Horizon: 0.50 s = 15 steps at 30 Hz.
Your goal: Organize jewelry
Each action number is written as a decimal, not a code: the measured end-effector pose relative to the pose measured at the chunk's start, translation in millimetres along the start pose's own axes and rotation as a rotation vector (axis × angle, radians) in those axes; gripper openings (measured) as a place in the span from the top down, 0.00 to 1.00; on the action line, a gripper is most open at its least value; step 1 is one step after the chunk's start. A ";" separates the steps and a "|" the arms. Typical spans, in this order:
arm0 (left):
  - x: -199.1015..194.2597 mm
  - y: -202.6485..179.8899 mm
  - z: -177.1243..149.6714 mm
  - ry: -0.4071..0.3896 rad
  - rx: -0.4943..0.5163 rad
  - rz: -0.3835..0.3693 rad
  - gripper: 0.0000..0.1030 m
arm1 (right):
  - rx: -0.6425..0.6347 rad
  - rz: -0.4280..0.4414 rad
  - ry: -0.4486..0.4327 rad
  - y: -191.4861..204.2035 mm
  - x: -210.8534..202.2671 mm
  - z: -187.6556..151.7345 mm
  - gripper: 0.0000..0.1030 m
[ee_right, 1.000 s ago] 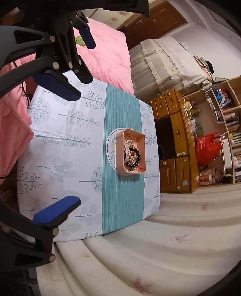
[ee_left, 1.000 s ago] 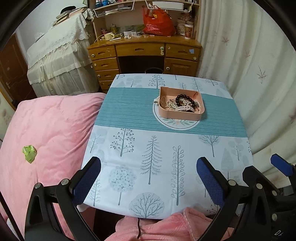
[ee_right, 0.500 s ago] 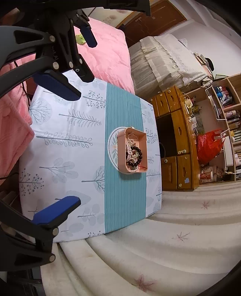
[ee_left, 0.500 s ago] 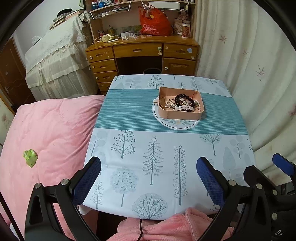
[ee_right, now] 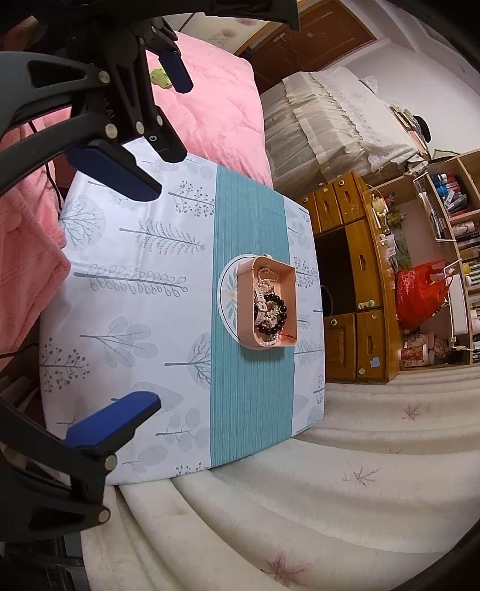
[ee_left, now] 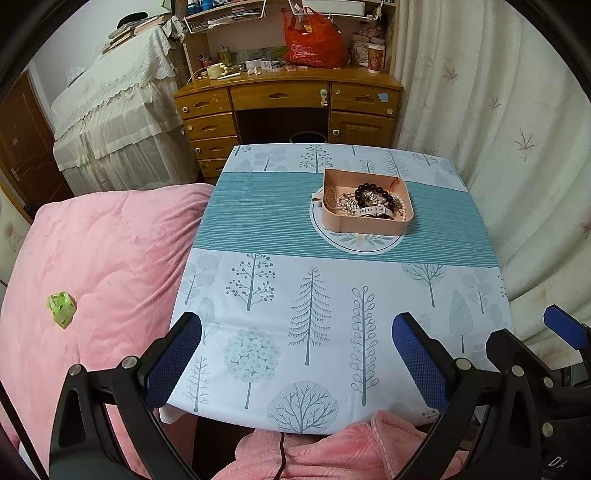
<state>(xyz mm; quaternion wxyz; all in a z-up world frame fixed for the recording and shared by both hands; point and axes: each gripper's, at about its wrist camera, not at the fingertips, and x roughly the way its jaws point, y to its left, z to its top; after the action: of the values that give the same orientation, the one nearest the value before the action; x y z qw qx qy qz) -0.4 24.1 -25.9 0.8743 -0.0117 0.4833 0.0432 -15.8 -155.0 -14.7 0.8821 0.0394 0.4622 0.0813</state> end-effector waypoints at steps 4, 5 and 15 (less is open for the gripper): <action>0.4 0.0 0.5 0.006 0.003 -0.003 0.01 | 0.002 -0.001 0.001 0.4 0.0 -0.1 0.00; 0.9 0.2 0.3 0.010 0.002 -0.003 0.01 | 0.002 -0.002 0.003 0.0 0.2 -0.2 0.00; 1.1 -2.9 0.1 0.015 0.003 0.001 0.01 | 0.002 -0.001 0.009 -2.7 0.9 1.1 0.00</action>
<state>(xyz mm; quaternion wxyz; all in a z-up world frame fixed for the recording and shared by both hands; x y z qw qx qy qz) 0.5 21.2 -26.8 0.8707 -0.0103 0.4898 0.0427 -14.1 -157.4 -15.2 0.8800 0.0395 0.4665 0.0804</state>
